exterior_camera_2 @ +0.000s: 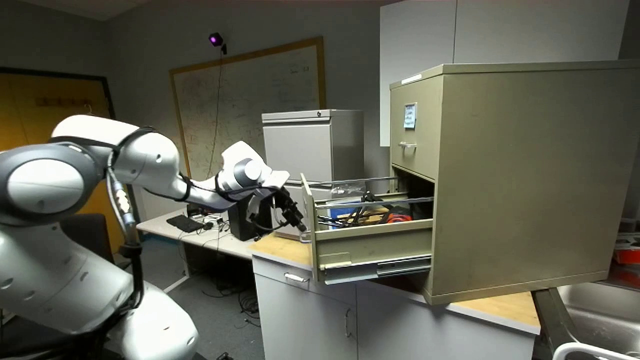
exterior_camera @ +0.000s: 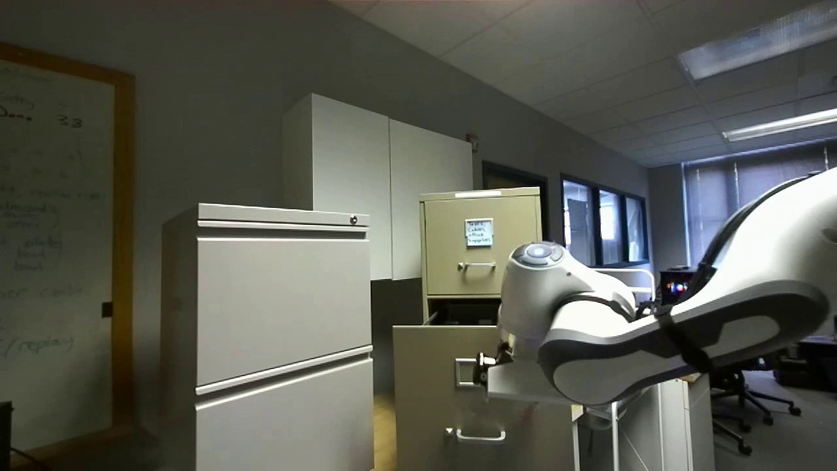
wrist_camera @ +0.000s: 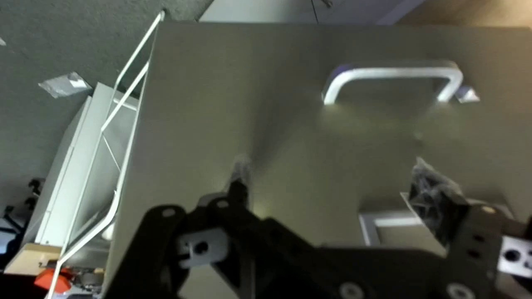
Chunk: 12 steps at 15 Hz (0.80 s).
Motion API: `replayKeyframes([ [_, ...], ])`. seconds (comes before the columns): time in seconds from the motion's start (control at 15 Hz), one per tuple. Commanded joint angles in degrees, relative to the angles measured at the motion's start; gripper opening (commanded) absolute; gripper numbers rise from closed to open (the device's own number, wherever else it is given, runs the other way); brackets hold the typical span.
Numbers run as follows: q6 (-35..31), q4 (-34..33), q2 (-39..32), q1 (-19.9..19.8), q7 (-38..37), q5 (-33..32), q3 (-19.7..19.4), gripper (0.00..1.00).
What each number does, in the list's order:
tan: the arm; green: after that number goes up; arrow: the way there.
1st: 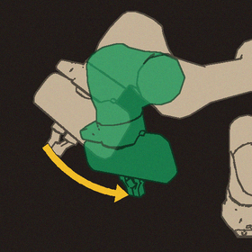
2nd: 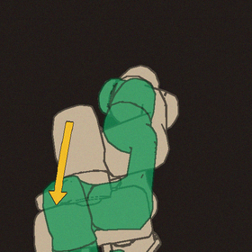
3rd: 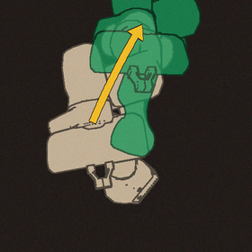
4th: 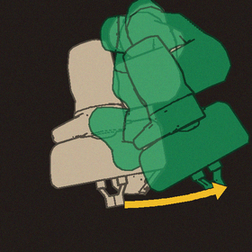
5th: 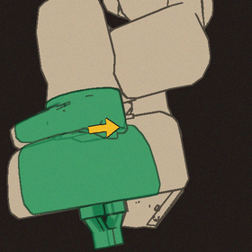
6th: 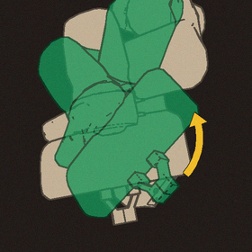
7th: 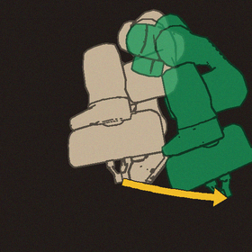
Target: Open the bottom drawer of the file cabinet on the right
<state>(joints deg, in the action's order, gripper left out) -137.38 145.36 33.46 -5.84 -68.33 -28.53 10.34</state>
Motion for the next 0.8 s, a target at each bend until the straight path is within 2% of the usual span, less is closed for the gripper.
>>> replayKeyframes([
  [0.0, 1.31, 1.82, 11.91, -2.42, 0.09, -1.32, 2.43, 1.0],
  [0.4, 14.63, 0.88, 16.94, 0.78, 13.74, 7.15, -0.23, 1.0],
  [0.73, 24.39, 0.16, 17.0, 2.87, 26.88, 13.38, -2.16, 1.0],
])
